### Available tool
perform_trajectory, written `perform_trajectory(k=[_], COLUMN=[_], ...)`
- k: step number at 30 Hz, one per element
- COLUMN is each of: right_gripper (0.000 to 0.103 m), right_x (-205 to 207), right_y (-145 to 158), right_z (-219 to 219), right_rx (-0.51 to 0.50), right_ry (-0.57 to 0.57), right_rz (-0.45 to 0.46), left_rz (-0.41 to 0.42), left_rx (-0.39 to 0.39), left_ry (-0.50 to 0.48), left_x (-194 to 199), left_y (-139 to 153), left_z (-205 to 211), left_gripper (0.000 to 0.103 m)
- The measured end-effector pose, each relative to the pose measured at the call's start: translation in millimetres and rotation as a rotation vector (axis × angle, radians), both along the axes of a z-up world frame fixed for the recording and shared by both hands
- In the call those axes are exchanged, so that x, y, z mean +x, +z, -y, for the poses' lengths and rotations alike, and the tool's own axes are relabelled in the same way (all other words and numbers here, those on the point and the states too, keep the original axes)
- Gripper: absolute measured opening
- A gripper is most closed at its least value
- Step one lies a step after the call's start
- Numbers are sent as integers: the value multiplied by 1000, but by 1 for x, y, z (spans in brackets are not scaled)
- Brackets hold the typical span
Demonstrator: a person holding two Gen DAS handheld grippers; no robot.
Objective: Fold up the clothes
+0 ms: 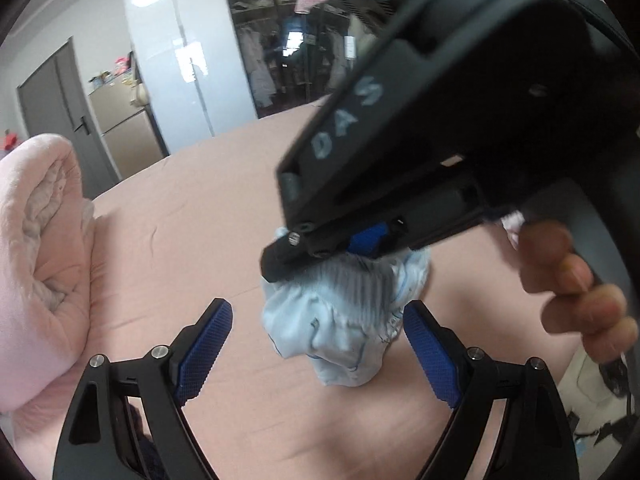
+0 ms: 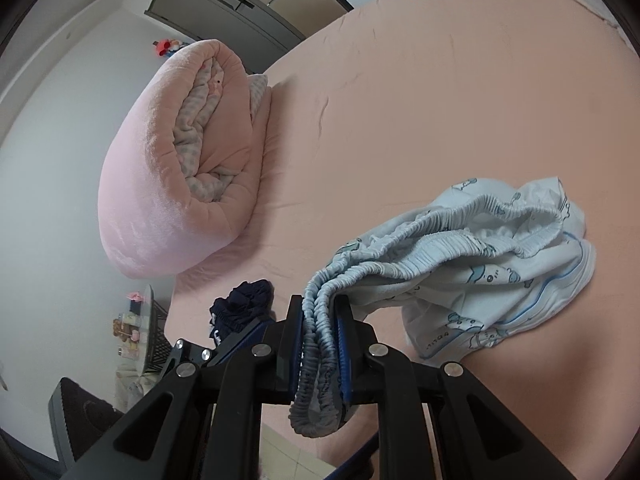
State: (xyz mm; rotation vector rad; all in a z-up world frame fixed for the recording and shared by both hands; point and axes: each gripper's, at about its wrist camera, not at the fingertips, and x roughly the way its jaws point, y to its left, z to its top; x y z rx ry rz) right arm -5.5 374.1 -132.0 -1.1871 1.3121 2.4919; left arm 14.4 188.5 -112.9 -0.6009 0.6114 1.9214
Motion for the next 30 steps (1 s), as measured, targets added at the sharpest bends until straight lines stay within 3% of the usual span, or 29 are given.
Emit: perform_trajectory(k=[16, 17, 19, 22, 30], right_gripper=[16, 16, 16, 16, 16], right_x=[6, 6, 7, 7, 8], right_y=[1, 2, 2, 0, 0], right_z=[7, 7, 9, 11, 13], right_rx=[-13, -6, 2, -5, 15], right_ry=[-7, -4, -8, -4, -15], right_rz=[5, 8, 14, 14, 18], left_rz=[99, 105, 111, 138, 135], left_rx=[30, 32, 33, 16, 21], left_ry=[64, 59, 54, 42, 36], left_x=[-29, -30, -32, -33, -29], left_y=[3, 3, 4, 2, 5], left_z=[1, 1, 1, -2, -4], left_gripper=[86, 84, 61, 33, 23])
